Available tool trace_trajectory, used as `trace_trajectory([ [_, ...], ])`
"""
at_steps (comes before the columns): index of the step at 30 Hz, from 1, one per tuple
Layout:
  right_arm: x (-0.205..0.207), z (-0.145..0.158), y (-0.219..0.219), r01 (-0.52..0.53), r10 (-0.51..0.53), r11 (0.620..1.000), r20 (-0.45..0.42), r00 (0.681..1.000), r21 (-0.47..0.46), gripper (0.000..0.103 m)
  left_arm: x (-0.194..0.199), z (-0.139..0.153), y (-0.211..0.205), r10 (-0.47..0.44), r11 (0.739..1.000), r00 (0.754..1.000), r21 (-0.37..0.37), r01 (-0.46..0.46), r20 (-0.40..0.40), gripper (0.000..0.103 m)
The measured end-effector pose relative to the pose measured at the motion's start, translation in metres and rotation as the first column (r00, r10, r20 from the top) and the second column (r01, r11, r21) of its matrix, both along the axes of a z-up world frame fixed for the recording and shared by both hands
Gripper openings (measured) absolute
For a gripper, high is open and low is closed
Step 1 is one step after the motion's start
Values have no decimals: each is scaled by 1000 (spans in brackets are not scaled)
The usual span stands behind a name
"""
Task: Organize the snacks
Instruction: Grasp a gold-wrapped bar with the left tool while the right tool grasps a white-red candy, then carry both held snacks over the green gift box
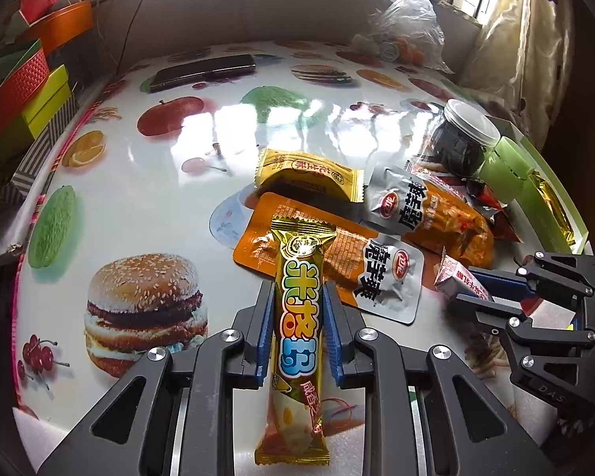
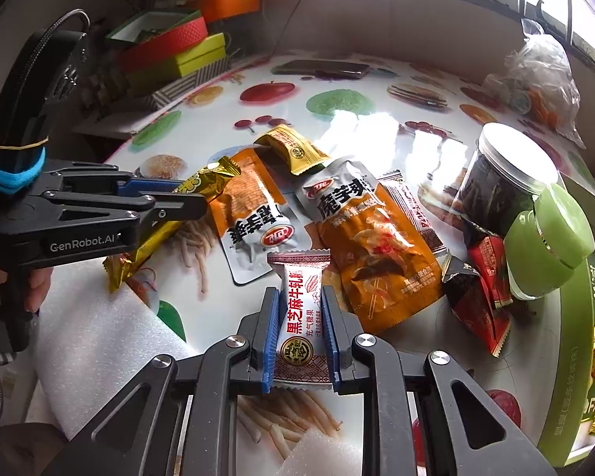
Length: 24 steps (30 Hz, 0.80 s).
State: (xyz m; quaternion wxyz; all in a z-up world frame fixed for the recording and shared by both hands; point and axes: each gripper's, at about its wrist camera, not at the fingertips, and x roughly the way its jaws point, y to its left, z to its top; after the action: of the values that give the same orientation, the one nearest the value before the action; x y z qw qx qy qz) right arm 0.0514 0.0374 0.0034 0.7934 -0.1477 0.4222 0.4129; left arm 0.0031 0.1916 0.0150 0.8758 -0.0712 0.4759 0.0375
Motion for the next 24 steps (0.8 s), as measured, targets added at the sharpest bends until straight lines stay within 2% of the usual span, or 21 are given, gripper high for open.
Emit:
trace_trajectory([
  [24, -1, 35, -33, 100, -103, 991, 23, 994, 94, 19, -4, 39, -41, -9, 1000, 997, -22, 11, 78, 24],
])
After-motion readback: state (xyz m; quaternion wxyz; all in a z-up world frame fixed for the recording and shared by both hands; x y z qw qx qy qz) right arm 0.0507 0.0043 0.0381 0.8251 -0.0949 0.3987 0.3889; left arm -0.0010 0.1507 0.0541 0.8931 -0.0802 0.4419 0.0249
